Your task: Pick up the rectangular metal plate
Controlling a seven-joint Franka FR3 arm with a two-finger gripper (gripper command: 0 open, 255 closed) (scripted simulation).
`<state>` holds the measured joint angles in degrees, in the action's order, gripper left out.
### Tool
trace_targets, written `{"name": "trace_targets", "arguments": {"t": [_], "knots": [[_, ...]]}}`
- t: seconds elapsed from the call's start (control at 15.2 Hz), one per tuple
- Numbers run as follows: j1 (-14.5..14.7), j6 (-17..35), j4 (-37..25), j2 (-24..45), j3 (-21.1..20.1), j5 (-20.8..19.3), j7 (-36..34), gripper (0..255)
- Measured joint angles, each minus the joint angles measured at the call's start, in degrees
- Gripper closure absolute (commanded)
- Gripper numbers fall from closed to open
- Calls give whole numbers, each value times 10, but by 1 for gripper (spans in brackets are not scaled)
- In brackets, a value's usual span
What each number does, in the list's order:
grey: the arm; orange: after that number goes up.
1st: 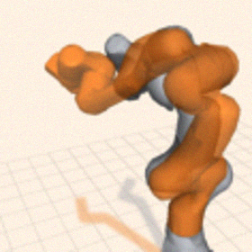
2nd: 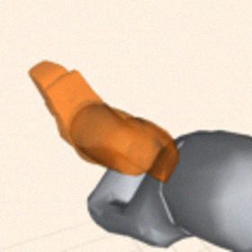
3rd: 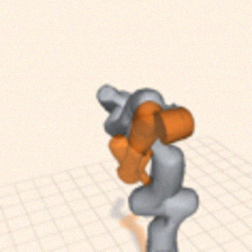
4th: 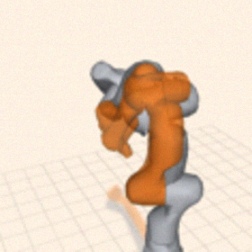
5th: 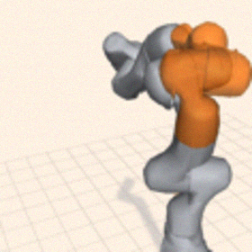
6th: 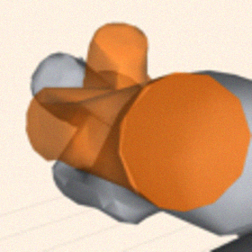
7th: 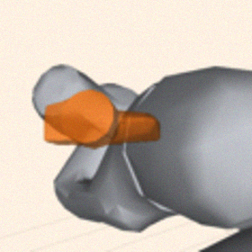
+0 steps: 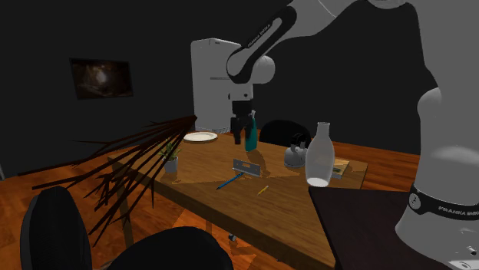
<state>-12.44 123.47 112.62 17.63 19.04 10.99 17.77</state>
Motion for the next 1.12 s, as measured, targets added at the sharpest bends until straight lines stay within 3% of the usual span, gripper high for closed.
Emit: {"name": "trace_targets", "arguments": {"t": [0.33, 0.92, 1.12], "knots": [[-35, 4, -90, 104, -6, 43, 15, 0], [-122, -35, -324, 310, -22, 96, 19, 0], [-133, -35, -355, 342, -26, 101, 18, 0]]}}
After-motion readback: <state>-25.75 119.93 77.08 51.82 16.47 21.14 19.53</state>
